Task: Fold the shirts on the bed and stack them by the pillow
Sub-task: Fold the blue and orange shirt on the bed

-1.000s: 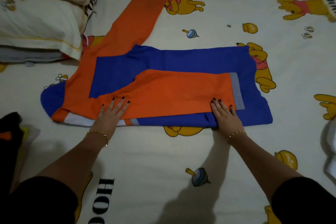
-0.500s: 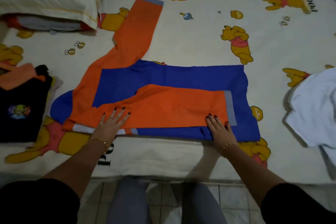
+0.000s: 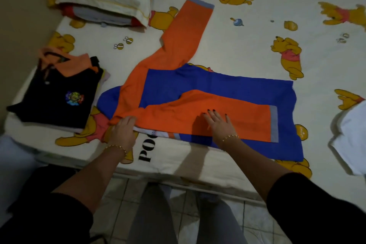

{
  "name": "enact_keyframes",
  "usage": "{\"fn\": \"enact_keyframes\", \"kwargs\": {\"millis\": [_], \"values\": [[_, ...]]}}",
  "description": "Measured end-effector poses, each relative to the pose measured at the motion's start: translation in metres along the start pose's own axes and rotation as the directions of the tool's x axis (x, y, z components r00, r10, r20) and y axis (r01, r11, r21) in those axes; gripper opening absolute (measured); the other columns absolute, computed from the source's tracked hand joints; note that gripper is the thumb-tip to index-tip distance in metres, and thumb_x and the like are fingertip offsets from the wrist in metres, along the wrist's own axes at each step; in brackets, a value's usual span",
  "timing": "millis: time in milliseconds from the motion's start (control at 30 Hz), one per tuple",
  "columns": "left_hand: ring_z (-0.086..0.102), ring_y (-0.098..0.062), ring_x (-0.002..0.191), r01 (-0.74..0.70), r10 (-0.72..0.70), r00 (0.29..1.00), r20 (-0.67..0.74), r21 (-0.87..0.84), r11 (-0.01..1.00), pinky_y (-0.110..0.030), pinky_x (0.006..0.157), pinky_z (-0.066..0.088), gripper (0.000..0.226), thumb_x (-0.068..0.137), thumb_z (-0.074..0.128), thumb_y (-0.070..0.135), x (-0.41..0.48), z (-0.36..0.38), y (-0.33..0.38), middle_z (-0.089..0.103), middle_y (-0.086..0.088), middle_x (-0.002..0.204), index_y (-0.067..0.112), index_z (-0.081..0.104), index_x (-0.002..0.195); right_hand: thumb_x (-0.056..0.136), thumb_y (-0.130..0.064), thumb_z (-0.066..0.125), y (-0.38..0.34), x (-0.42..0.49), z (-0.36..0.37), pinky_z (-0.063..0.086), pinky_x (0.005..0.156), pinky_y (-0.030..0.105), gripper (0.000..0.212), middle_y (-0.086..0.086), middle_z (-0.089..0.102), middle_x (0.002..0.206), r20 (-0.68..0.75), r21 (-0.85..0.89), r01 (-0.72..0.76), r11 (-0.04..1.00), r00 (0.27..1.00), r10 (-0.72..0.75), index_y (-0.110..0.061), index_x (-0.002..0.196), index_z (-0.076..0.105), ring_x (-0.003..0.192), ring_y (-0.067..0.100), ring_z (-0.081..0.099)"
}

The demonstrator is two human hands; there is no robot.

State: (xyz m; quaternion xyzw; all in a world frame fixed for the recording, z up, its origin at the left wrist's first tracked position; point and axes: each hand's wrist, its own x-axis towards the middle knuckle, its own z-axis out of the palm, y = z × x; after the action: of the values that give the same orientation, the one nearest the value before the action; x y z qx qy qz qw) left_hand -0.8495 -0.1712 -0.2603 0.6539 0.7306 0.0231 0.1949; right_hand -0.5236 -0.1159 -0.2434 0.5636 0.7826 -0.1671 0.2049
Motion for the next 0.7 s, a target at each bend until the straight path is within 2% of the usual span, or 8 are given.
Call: {"fn": "enact_keyframes", "kwargs": {"millis": [200, 333, 400, 500, 567, 600, 667, 700], "values": [[0.051, -0.036, 0.109, 0.133, -0.146, 0.986, -0.076, -0.15, 0.98, -0.046, 0.085, 0.047, 0.041, 0.084, 0.052, 0.0, 0.028, -0.025, -0.035, 0.05, -0.018, 0.123, 0.003, 0.05, 0.125, 0.089, 0.003, 0.045, -0.076, 0.074, -0.036, 0.01, 0.116, 0.05, 0.074, 0.001, 0.007, 0.16, -0.081, -0.004, 0.115, 0.993, 0.99, -0.115, -0.02, 0.151, 0.012, 0.147, 0.019, 0.003], [0.047, -0.036, 0.117, 0.29, -0.31, 0.949, -0.052, -0.236, 0.927, -0.044, 0.093, 0.044, 0.046, 0.09, 0.053, 0.013, 0.049, -0.031, -0.058, 0.043, -0.019, 0.133, 0.001, 0.043, 0.133, 0.088, 0.003, 0.05, -0.118, 0.123, -0.053, 0.011, 0.116, 0.052, 0.077, 0.003, 0.009, 0.159, -0.095, -0.069, 0.152, 0.986, 0.983, -0.158, -0.02, 0.151, 0.012, 0.147, 0.023, 0.004], [0.047, -0.037, 0.117, 0.408, -0.426, 0.905, 0.013, -0.314, 0.858, -0.045, 0.095, 0.045, 0.055, 0.09, 0.056, 0.021, 0.063, -0.027, -0.071, 0.038, -0.02, 0.136, 0.001, 0.036, 0.138, 0.088, 0.0, 0.051, -0.14, 0.149, -0.064, 0.011, 0.115, 0.054, 0.072, 0.007, 0.022, 0.154, -0.167, -0.083, 0.154, 0.985, 0.972, -0.166, -0.02, 0.149, 0.02, 0.144, 0.027, 0.013], [0.049, -0.041, 0.115, 0.573, -0.576, 0.807, 0.132, -0.41, 0.709, -0.047, 0.093, 0.046, 0.074, 0.086, 0.064, 0.031, 0.079, -0.019, -0.085, 0.038, -0.021, 0.136, 0.003, 0.025, 0.143, 0.086, -0.001, 0.049, -0.171, 0.187, -0.081, 0.026, 0.108, 0.051, 0.062, 0.011, 0.042, 0.135, -0.246, -0.101, 0.174, 0.98, 0.95, -0.194, -0.019, 0.143, 0.032, 0.128, 0.031, 0.034], [0.05, -0.041, 0.115, 0.613, -0.608, 0.775, 0.171, -0.434, 0.66, -0.047, 0.092, 0.047, 0.08, 0.084, 0.066, 0.032, 0.086, -0.014, -0.09, 0.039, -0.021, 0.136, 0.003, 0.022, 0.143, 0.084, 0.003, 0.049, -0.19, 0.208, -0.092, 0.036, 0.098, 0.047, 0.069, 0.012, 0.046, 0.127, -0.23, -0.127, 0.217, 0.968, 0.943, -0.241, -0.021, 0.145, 0.027, 0.12, 0.032, 0.04], [0.051, -0.04, 0.114, 0.617, -0.612, 0.771, 0.178, -0.448, 0.647, -0.048, 0.092, 0.047, 0.078, 0.084, 0.067, 0.031, 0.089, -0.011, -0.092, 0.042, -0.021, 0.134, 0.003, 0.024, 0.142, 0.083, 0.005, 0.051, -0.198, 0.218, -0.096, 0.038, 0.093, 0.045, 0.079, 0.013, 0.046, 0.126, -0.2, -0.134, 0.241, 0.961, 0.944, -0.264, -0.024, 0.149, 0.019, 0.119, 0.032, 0.042], [0.056, -0.039, 0.108, 0.619, -0.612, 0.766, 0.196, -0.481, 0.621, -0.048, 0.088, 0.05, 0.067, 0.085, 0.066, 0.026, 0.094, -0.009, -0.098, 0.051, -0.021, 0.126, 0.003, 0.03, 0.136, 0.079, 0.007, 0.058, -0.21, 0.234, -0.099, 0.041, 0.087, 0.043, 0.101, 0.014, 0.047, 0.123, -0.123, -0.148, 0.27, 0.952, 0.95, -0.288, -0.033, 0.151, 0.0, 0.115, 0.033, 0.045], [0.058, -0.039, 0.104, 0.613, -0.605, 0.772, 0.197, -0.486, 0.623, -0.048, 0.086, 0.051, 0.059, 0.086, 0.064, 0.023, 0.096, -0.008, -0.101, 0.055, -0.022, 0.122, 0.003, 0.033, 0.133, 0.078, 0.007, 0.059, -0.217, 0.239, -0.099, 0.041, 0.086, 0.042, 0.104, 0.014, 0.048, 0.122, -0.079, -0.165, 0.271, 0.948, 0.955, -0.286, -0.035, 0.15, -0.002, 0.113, 0.033, 0.047]]}}
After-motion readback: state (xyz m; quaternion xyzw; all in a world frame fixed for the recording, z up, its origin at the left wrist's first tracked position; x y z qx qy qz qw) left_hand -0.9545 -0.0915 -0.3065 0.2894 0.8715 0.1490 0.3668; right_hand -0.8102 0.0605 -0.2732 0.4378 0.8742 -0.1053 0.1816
